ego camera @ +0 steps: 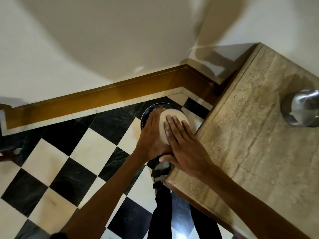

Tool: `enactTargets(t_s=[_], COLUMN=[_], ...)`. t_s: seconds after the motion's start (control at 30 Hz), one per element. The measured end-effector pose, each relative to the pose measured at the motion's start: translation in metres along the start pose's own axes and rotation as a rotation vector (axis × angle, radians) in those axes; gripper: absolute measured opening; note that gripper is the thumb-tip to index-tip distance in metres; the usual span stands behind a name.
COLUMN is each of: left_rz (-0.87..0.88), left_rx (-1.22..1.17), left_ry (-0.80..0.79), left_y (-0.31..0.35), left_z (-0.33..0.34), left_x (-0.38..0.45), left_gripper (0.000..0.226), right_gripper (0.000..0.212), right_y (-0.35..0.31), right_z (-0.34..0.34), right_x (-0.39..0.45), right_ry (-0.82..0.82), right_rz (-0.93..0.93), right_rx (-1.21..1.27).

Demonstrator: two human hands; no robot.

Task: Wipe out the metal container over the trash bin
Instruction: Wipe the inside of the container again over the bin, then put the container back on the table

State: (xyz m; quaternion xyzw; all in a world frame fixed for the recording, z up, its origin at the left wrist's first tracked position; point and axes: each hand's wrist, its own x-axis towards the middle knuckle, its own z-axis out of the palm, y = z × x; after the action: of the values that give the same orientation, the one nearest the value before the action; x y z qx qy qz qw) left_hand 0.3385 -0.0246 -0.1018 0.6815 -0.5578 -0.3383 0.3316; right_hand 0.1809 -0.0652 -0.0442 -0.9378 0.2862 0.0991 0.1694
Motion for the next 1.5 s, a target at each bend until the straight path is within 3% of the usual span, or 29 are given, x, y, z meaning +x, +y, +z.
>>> enactTargets(t_s=[0.17,0.3,0.37,0.43,0.5,0.6,0.67,0.77,0.83,0.93,1.0,1.17,1.27,1.43,1.5], left_rz=[0.045,0.013,-0.044,-0.251,-0.512,-0.671,-0.718,-0.832,-0.882,-0.918,-0.892,-0.737,-0.649,-0.724,-0.739], left_rx=[-0.066,-0.048,-0.068,-0.152,-0.414,-1.043,-1.307,-1.432,-1.409,-1.102,-0.919,-0.651,-0.659,-0.608,-0.63], left_ry=[-0.011,-0.035,-0.051,-0.051,-0.069,-0.169,-0.196,-0.244,-0.226,-0.108,-0.005,-0.085,-0.075,0.059,0.059], left_y=[0.009,0.007,-0.001,0.001,0.012,0.032,0.051,0.072,0.094,0.137,0.165,0.224,0.253,0.293,0.314], left_z=[-0.011,-0.011,-0.014,-0.018,-0.027,-0.037,-0.038,-0.026,-0.016,0.005,0.019,0.085,0.145,0.245,0.279], left_x=[-0.002,0.0,-0.002,-0.001,0.003,0.006,0.007,0.01,0.015,0.022,0.024,0.01,0.001,0.0,0.007], left_gripper=[0.102,0.116,0.12,0.122,0.107,0.064,0.075,0.099,0.09,0.046,0.029,0.026,0.027,0.038,0.032], right_gripper=[0.09,0.089,0.083,0.071,0.058,0.051,0.046,0.035,0.036,0.042,0.038,0.038,0.037,0.029,0.027], right_y=[-0.006,0.005,0.004,0.005,0.011,0.029,0.037,0.046,0.057,0.078,0.088,0.135,0.173,0.233,0.261], right_z=[-0.009,0.007,0.007,0.002,0.0,-0.003,-0.012,-0.032,-0.038,-0.043,-0.043,-0.034,-0.034,-0.033,-0.029], right_x=[-0.002,-0.003,-0.002,-0.005,-0.002,0.004,0.001,-0.015,-0.038,-0.077,-0.102,-0.179,-0.226,-0.289,-0.311], right_ry=[0.155,-0.007,0.106,0.24,0.317,0.348,0.366,0.427,0.475,0.512,0.539,0.652,0.666,0.645,0.653], right_rz=[0.045,0.007,0.106,0.266,0.401,0.483,0.503,0.507,0.573,0.661,0.693,0.886,0.974,1.1,1.165], right_rx=[0.088,0.103,0.35,0.67,0.971,1.363,1.495,1.511,1.498,1.528,1.544,1.407,1.306,1.15,1.135])
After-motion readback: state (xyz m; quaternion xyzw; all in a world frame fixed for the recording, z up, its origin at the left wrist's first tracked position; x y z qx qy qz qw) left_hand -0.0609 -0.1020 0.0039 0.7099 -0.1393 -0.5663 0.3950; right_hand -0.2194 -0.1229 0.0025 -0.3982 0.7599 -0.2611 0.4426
